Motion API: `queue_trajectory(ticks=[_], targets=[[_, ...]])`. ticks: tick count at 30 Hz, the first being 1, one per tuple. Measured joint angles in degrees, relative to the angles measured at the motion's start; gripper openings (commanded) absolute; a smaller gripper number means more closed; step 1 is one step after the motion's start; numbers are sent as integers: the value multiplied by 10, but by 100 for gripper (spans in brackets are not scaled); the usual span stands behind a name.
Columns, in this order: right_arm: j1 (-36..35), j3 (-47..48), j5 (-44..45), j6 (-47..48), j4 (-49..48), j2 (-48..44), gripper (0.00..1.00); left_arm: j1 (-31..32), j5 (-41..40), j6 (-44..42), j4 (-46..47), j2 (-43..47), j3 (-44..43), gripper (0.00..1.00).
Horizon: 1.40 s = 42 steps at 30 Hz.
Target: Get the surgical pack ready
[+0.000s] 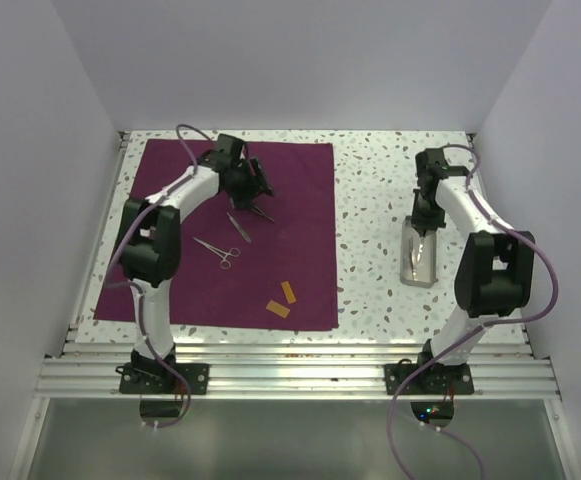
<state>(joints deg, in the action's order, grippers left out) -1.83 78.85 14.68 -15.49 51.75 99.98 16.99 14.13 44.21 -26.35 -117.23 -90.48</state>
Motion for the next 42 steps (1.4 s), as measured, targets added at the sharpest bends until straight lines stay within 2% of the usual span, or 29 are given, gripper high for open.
queue_trajectory(ticks=[5,8,12,13,16,21,26,32,33,36,37,38,42], targets=[[-4,0,9,15,-4,39,0,0,-62,14,-76,-76,-103,71],[-7,0,9,17,-4,65,5,0,-88,24,-109,-114,-149,70],[-7,-6,8,17,-3,66,9,0,-106,38,-144,-130,-159,69],[-7,-7,8,16,-4,66,19,0,-110,43,-154,-130,-159,69],[-7,-16,7,16,-5,65,34,0,-114,56,-164,-130,-156,69],[-7,-31,6,16,-4,64,40,0,-119,63,-170,-129,-158,69],[-7,-32,-1,16,-4,54,42,0,-131,62,-176,-129,-158,65],[-7,-31,-22,16,0,38,42,0,-138,62,-191,-131,-160,44],[-7,-30,-24,16,1,36,42,0,-138,62,-192,-132,-160,32],[-9,-23,-33,16,5,32,42,0,-138,61,-193,-134,-161,13],[-10,-20,-37,16,9,31,42,0,-138,59,-193,-135,-161,3],[-12,-16,-39,16,12,28,42,0,-138,58,-194,-136,-162,0],[-41,10,-73,17,26,12,47,0,-132,43,-201,-138,-183,0]])
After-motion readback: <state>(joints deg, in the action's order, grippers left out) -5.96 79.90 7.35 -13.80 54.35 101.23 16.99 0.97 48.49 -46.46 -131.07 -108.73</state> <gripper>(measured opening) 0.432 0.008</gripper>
